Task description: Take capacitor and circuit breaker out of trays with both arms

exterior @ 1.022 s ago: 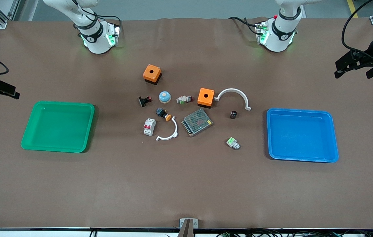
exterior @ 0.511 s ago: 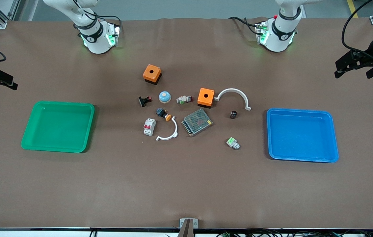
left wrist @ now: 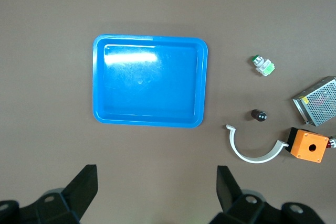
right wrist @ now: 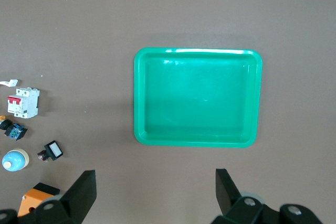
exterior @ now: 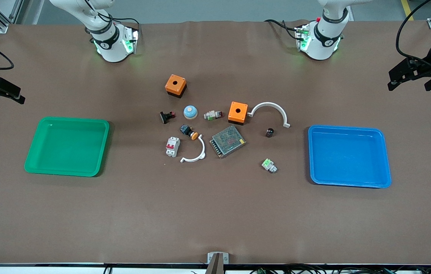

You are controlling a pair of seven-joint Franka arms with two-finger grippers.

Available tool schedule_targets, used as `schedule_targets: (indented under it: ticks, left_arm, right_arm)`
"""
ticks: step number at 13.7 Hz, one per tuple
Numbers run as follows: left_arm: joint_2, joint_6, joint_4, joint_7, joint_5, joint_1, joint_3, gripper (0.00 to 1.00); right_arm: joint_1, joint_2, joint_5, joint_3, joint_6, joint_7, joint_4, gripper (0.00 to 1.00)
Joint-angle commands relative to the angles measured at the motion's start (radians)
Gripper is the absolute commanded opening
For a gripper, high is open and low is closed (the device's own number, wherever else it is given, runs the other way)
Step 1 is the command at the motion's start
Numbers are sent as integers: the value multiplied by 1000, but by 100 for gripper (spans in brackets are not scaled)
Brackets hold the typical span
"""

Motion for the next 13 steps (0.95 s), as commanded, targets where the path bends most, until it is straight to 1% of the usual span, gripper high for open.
schedule_targets:
  ticks: [1,13]
  left_arm:
    - [12,-5,25,-7,11,7,-13,100]
    - [18,-5,24,1,11,4,-13,100]
  right_arm:
    - [-17,-2,-6,17,-26,-1,33,100]
    - [-11,12,-18,22,-20,-60,36,100]
